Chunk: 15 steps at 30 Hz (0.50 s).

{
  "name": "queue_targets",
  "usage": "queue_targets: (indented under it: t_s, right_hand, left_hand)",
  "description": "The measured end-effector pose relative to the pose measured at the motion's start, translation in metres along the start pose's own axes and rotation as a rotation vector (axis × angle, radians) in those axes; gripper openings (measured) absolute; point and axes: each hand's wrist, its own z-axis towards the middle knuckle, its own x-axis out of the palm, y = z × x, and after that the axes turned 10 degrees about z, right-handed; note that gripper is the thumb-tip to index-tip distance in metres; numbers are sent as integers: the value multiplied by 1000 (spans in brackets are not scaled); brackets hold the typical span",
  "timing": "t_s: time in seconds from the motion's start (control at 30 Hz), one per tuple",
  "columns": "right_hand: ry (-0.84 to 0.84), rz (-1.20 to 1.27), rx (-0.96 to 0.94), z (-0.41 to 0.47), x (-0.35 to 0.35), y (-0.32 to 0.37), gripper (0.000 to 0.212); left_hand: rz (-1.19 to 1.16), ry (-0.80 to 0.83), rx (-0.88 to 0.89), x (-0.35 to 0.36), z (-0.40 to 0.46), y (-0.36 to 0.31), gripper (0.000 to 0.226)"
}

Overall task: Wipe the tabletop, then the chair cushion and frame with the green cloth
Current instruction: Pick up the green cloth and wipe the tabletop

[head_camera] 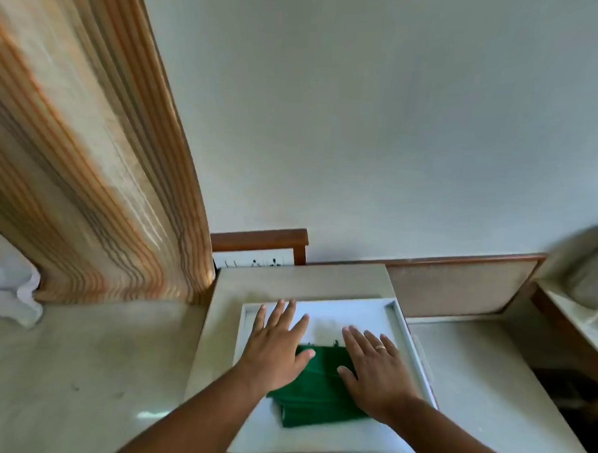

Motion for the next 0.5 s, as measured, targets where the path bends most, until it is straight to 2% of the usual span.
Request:
queue_targets:
  t_s: [0.1,0.17,0.23,0.37,0.43,0.5]
  right_hand:
    - [9,22,13,-13,2,-16,65]
    - [-14,22,21,-11,-5,-28,58]
    - [34,61,70,-2,-19,-34,50]
    - [325,259,115,30,-47,-42,35]
    - [471,451,101,47,-56,-41,29]
    - [549,708,127,62,-66,-33,21]
  left_hand:
    - [-11,71,75,11,-7,5,70]
    - [-111,108,57,13,-7,10,65]
    - [-227,131,39,11,-4,11,57]
    - [-425,122,42,-3,-1,18,29]
    - [-619,162,-10,-11,-6,31,26]
    - [-887,136,-145,-19,-15,50,28]
